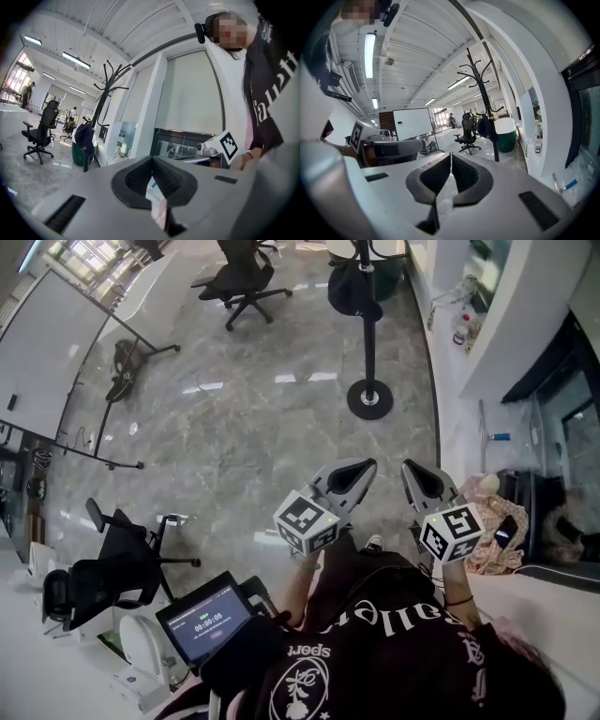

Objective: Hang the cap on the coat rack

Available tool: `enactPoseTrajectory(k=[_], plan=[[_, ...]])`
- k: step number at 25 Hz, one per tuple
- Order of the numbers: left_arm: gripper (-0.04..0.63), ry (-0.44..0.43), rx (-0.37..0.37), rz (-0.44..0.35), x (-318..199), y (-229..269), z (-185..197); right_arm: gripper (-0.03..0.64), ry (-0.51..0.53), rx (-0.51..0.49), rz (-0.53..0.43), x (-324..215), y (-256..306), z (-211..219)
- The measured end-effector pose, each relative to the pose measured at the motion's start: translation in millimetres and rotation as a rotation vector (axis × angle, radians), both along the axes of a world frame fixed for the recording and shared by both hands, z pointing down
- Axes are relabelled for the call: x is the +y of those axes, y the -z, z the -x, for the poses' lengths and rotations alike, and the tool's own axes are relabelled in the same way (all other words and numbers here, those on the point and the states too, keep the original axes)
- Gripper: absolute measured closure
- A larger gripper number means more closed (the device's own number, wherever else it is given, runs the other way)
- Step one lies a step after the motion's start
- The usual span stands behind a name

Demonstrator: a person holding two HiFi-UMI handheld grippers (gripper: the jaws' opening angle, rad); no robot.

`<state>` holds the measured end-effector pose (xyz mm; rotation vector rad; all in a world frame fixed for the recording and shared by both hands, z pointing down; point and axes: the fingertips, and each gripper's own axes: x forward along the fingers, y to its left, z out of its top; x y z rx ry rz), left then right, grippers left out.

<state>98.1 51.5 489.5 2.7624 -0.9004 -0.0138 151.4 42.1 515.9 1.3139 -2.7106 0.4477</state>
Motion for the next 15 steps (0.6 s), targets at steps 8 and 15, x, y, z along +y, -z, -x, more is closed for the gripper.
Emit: enactPoseTrajectory(k=[8,15], plan=[[0.591,-0.013,-0.051,-0.011,-5.0,-5.7,-10.3,0.592,-0.019,0.003,-0.008,-2.3,1.0,-11.5],[0.591,-0.031,-0.059,0.022,-2.0,-9.0,-15.7,0.592,-0.026,0.009,-0.002,-2.8,-2.4,-18.3]])
